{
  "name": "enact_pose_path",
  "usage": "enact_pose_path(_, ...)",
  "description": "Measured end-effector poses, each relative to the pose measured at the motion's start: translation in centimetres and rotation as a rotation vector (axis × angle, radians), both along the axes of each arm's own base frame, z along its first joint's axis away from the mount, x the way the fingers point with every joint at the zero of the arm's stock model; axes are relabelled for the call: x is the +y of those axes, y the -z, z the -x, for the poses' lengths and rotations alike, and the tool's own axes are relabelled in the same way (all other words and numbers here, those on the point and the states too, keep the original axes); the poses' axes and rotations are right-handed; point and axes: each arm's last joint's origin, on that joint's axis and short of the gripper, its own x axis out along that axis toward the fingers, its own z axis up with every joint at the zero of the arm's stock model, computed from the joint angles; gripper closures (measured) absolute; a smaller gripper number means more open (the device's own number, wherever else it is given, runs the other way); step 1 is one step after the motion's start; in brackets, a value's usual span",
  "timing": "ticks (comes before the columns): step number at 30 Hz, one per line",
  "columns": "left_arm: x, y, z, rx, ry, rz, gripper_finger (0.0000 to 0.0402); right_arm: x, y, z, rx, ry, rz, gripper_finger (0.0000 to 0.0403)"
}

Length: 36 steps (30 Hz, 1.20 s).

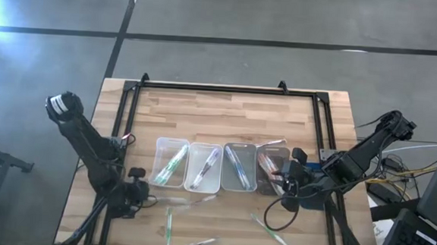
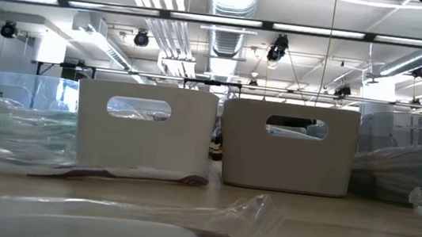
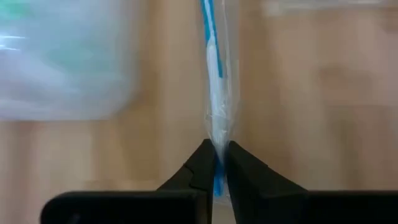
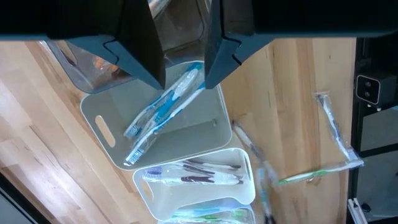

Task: Pick & Place Toothbrushes
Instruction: Put the blue toothbrush into the gray bin

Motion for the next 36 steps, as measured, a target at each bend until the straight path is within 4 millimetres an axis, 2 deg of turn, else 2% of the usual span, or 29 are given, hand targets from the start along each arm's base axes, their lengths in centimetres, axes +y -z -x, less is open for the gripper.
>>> enact_pose_path(8, -2.1, -2.8, -0.8, 0.045, 0.055, 0.148, 0.0373, 0.0, 0.0, 0.0, 0.0, 0.001, -0.002, 0.0281)
enact_pose_path(13, -3.3, -5.8, -1.6, 0.012, 0.065, 0.172, 0.0375, 0.0, 0.0, 0.0, 0.0, 0.002, -0.003, 0.0273)
enact_pose_path(18, -4.1, -9.1, -2.4, -0.117, 0.013, 0.161, 0.0373, 0.0, 0.0, 0.0, 0.0, 0.002, -0.003, 0.0265)
enact_pose_path(23, -4.2, -11.5, -3.3, -0.374, -0.016, 0.003, 0.0373, 0.0, 0.0, 0.0, 0.001, -0.003, 0.0, 0.0258)
enact_pose_path(28, -3.5, -12.2, -3.9, -0.586, -0.102, -0.231, 0.0372, 0.0, 0.0, 0.0, 0.0, -0.004, 0.001, 0.025)
enact_pose_path(32, -2.5, -12.0, -5.0, -0.678, -0.198, -0.356, 0.0372, 0.0, 0.0, 0.0, -0.007, 0.003, 0.008, 0.0242)
enact_pose_path(36, -1.2, -12.4, -7.0, -0.706, -0.273, -0.424, 0.0372, -0.1, 0.0, -0.3, -0.071, 0.066, 0.066, 0.0235)
